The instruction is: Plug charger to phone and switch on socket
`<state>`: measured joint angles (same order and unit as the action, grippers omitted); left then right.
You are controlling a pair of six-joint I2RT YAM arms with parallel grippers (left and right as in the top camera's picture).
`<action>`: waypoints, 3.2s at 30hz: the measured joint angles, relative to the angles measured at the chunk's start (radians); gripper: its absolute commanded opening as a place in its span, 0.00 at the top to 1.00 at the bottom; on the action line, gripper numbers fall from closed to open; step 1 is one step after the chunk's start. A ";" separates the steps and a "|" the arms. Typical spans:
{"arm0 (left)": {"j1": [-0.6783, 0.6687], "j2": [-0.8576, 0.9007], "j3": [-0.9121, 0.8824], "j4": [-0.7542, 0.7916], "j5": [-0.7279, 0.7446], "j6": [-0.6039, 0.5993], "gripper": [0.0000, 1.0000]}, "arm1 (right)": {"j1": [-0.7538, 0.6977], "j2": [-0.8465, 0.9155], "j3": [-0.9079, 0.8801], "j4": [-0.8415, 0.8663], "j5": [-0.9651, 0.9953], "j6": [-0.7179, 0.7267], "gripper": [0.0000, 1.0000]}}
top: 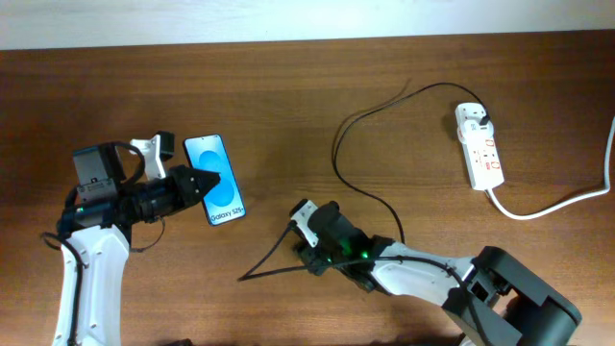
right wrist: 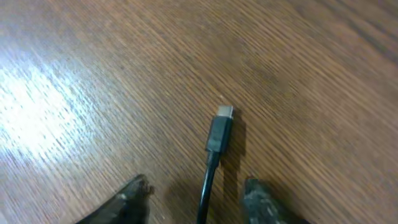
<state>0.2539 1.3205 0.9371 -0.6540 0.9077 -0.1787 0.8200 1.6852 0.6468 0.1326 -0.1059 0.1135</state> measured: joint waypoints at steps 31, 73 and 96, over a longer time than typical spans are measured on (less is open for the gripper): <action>0.000 0.004 0.002 -0.016 0.026 0.000 1.00 | 0.096 -0.044 0.021 -0.129 -0.025 0.223 0.41; 0.000 0.004 0.004 0.094 0.296 -0.433 1.00 | 0.126 -0.482 0.067 0.070 -0.192 0.970 0.96; 0.000 0.004 0.004 0.094 0.296 -0.436 1.00 | 0.124 -0.430 0.064 0.143 -0.188 1.008 0.96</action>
<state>0.2539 1.3243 0.9409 -0.5598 1.2037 -0.6144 0.9440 1.2549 0.7105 0.2760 -0.2939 1.1213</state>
